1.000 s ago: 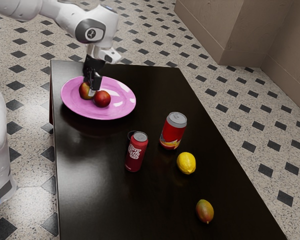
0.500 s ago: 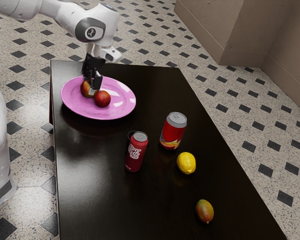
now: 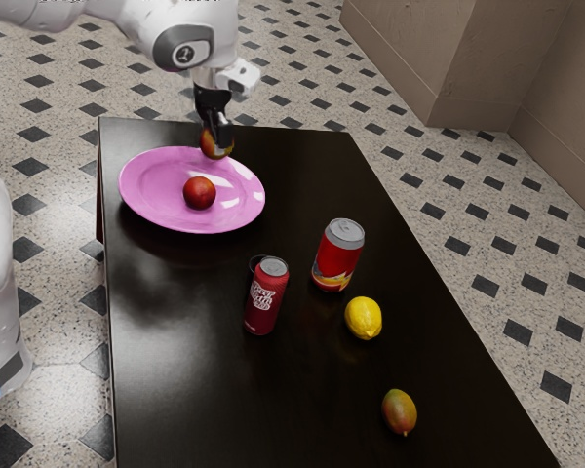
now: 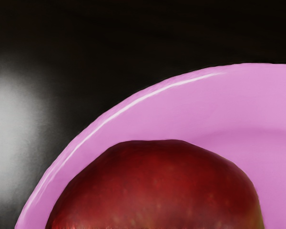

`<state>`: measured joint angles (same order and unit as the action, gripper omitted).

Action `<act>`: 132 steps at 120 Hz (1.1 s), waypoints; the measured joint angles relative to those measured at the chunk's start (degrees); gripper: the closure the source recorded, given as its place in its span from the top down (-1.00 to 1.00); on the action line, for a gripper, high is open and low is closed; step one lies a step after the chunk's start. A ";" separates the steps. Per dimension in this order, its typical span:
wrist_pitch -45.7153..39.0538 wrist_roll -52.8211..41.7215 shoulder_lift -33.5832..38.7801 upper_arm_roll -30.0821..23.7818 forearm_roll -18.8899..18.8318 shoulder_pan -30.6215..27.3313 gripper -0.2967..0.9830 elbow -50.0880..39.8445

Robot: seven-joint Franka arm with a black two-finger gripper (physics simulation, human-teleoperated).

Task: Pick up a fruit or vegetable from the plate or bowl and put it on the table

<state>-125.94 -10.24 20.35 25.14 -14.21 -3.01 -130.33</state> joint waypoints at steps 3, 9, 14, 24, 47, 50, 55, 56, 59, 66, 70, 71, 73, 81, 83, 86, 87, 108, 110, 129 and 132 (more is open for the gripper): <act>-2.64 0.13 -1.17 0.00 -1.01 0.56 0.01 0.88; -7.26 0.43 -4.65 -0.01 -2.85 1.95 0.01 4.95; -10.78 0.70 -6.65 -0.02 -3.97 2.79 0.00 7.65; -17.26 1.38 -8.55 -0.02 -5.27 3.31 0.01 8.57; -27.02 2.98 -16.02 0.54 -5.77 2.92 0.00 7.99; -28.10 3.14 -16.63 0.54 -5.76 2.86 0.00 8.00; -29.93 3.39 -17.63 0.51 -5.73 2.69 0.00 7.97; -30.27 3.43 -17.83 0.50 -5.72 2.66 -0.01 7.97; -31.33 3.56 -18.29 0.46 -5.68 2.56 -0.01 7.95; -34.04 3.79 -19.18 0.33 -5.58 2.31 -0.01 7.83; -35.33 3.91 -19.70 0.16 -5.50 2.07 -0.01 7.75; -35.62 3.94 -19.87 0.08 -5.48 1.97 0.00 7.73; -36.16 4.02 -20.16 -0.21 -5.43 1.65 -0.01 7.69; -37.94 4.28 -21.39 1.27 -5.23 2.99 0.00 7.36; -38.30 4.35 -21.76 1.31 -5.17 2.99 0.00 7.26; -38.80 4.45 -22.29 1.27 -5.07 2.88 0.01 7.18; -38.96 4.48 -22.49 1.24 -5.00 2.83 0.01 7.16; -41.71 4.98 -25.32 0.90 -3.19 1.31 -0.01 7.10; -41.99 5.02 -25.54 0.91 -3.01 1.23 -0.01 7.12; -45.04 5.24 -27.28 0.83 -1.90 0.50 -0.01 7.24; -45.35 5.26 -27.42 0.82 -1.71 0.49 -0.01 7.25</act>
<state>-171.28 -4.98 -7.07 25.96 -15.92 -2.52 -123.08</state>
